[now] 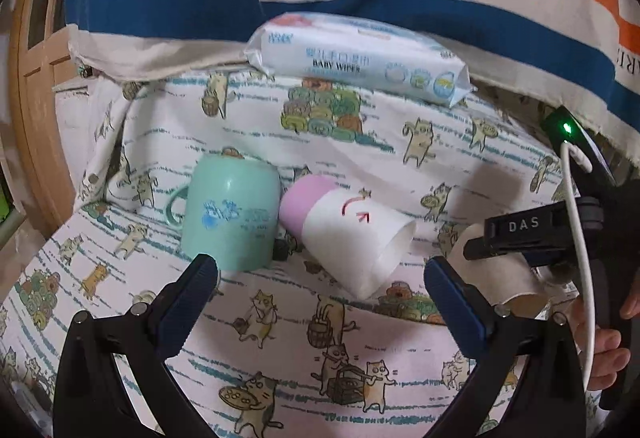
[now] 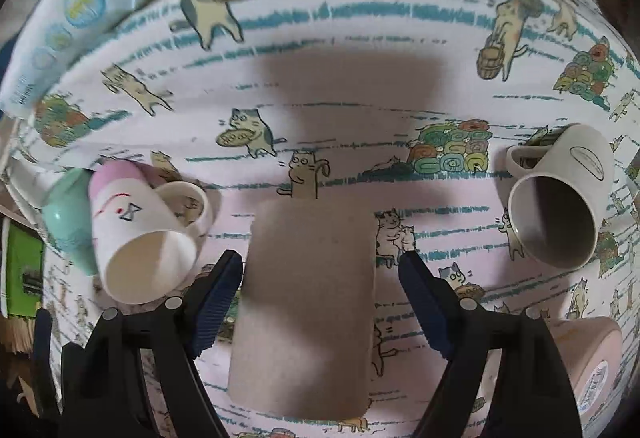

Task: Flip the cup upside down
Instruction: 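Close the right gripper around the beige square cup's body, then lift the beige cup with the right gripper and turn it upright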

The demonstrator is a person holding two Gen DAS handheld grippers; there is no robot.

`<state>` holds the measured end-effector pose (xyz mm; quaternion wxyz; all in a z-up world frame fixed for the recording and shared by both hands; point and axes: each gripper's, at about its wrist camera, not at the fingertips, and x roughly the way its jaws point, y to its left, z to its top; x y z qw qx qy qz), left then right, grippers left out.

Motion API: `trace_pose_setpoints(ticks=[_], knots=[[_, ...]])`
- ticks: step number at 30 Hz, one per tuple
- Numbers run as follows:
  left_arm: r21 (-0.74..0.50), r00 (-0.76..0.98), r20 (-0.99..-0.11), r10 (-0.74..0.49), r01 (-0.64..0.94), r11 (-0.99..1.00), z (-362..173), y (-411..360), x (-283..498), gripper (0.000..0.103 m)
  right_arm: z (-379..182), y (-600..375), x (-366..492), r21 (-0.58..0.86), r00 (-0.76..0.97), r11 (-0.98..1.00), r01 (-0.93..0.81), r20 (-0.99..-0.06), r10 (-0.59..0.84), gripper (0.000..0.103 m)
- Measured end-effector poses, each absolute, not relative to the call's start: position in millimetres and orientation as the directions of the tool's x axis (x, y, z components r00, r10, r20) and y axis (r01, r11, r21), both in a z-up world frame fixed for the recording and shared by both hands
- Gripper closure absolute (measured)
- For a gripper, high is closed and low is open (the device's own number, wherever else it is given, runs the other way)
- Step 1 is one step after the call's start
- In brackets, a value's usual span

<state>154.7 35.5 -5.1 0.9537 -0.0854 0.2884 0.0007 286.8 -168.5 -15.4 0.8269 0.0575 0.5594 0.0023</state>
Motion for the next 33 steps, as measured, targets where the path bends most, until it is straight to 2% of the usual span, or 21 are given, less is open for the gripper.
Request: trace_pose_setpoints(ticks=[4,8,17,21,25,29,33], knots=[[-0.192,0.810,-0.582,-0.078,-0.044,0.980,-10,37,159,0.000,-26,-169,291,0.112,0.341,0.992,0.062,-0.936,0.084,0.022],[-0.202,0.807,-0.584,-0.089,-0.039,0.979,-10,37,158,0.000,-31,-169,291,0.116,0.329,0.991,0.065,-0.940,0.088,0.032],[-0.187,0.811,-0.575,-0.110,0.000,0.982,-6,28,154,0.000,-36,-161,280,0.077,0.362,0.997,0.028,-0.930,0.061,0.034],[-0.234,0.793,-0.586,-0.169,0.035,0.972,-7,29,153,0.000,-21,-165,248,0.125,0.453,0.992,0.008,-0.885,0.108,0.034],[-0.230,0.802,-0.572,-0.171,0.043,0.972,-2,28,149,0.000,-5,-169,221,0.137,0.512,0.990,-0.022,-0.850,0.129,0.034],[-0.223,0.831,-0.525,-0.182,0.072,0.972,8,24,138,0.000,14,-176,184,0.191,0.595,0.979,-0.066,-0.780,0.193,0.034],[-0.182,0.884,-0.441,-0.155,0.081,0.980,21,22,121,0.000,24,-172,141,0.149,0.710,0.982,-0.113,-0.680,0.185,0.034]])
